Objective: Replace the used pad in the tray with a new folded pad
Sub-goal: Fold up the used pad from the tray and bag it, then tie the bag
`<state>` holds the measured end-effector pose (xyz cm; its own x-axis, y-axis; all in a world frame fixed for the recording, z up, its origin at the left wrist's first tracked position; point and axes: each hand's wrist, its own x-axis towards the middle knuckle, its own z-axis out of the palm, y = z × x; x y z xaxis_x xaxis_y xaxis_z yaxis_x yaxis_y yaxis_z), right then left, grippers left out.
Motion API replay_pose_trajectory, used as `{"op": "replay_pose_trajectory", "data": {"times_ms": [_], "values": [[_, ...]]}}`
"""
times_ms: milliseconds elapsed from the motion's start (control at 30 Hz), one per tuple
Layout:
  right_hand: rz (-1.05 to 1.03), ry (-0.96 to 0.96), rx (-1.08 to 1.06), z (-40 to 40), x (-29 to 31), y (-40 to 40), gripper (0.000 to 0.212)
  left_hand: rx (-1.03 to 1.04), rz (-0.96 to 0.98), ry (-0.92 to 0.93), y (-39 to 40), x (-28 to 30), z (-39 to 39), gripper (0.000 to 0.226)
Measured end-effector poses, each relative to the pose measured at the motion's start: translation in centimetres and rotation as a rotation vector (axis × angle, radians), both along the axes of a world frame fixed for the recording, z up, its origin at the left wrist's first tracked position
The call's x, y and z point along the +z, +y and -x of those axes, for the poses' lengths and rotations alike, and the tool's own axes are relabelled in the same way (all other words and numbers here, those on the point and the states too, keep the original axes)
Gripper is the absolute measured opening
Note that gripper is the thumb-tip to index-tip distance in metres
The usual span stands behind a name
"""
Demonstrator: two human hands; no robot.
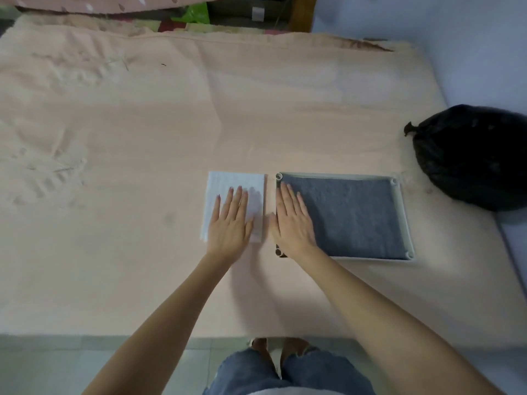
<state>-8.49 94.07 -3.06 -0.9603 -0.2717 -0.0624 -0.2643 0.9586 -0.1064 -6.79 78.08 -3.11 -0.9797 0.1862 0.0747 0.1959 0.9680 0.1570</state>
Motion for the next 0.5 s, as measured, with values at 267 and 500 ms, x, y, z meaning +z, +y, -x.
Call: {"op": "replay_pose_trajectory", "data": {"times_ms": [267, 500], "values": [[-0.104, -0.034, -0.221, -2.8, -0.8, 10.4, 0.059, -0.135, 0.013, -0.120, 9.6, -0.5, -1.7, 0.059], [-0.046, -0.024, -0.328, -3.6, -0.6, 16.9, 0.056, -0.086, 0.044, -0.155, 13.3, -2.0, -1.8, 0.059]]}}
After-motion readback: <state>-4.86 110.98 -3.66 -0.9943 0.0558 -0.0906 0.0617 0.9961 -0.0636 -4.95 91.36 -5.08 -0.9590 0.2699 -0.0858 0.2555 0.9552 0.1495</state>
